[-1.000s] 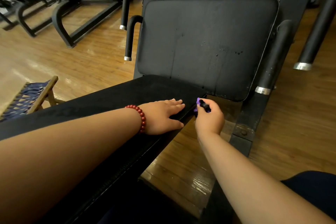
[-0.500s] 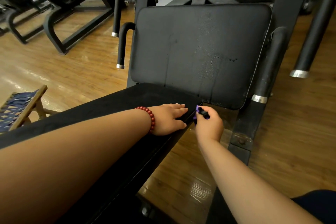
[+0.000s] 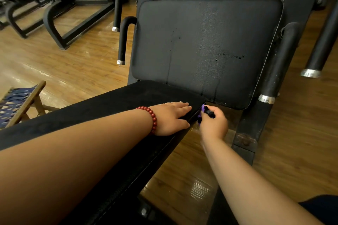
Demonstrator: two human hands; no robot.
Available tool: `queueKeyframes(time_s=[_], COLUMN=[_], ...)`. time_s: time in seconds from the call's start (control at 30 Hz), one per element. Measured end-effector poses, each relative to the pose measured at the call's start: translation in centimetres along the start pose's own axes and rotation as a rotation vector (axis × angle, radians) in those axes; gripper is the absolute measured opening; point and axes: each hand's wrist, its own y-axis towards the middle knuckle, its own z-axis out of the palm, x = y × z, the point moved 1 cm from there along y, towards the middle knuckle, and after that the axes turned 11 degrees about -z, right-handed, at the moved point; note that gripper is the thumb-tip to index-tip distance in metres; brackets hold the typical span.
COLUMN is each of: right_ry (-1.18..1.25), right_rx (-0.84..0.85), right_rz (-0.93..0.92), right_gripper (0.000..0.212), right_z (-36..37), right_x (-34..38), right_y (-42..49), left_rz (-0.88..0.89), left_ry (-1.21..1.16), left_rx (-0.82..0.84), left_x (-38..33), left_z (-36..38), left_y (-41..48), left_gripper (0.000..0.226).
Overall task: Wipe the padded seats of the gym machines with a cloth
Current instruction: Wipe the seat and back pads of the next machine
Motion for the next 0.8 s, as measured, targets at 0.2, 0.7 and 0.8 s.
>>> queueKeyframes(time_s=[0.2,0.7,0.8], right_ry=[0.02,0.021,0.016], right_rx=[0.007,-0.016,-0.034], right_rz=[-0.036,-0.077,-0.026], right_gripper=[0.029,0.026,0.025], right_z=[0.0,0.2,0.6], right_x=[-0.1,-1.5,-1.6], right_y=[-2.2,-0.2,1.6], left_rz=[-0.001,-0.015,-0.01], left_ry=[-0.012,-0.008,-0.014], left_rx=[0.005,0.009,0.005], left_x=[0.0,-0.8,-0.8], left_z=[0.0,-0.5,-0.4], left_y=[0.1,1.9,2.2], left_gripper=[0.061,0.062,0.062])
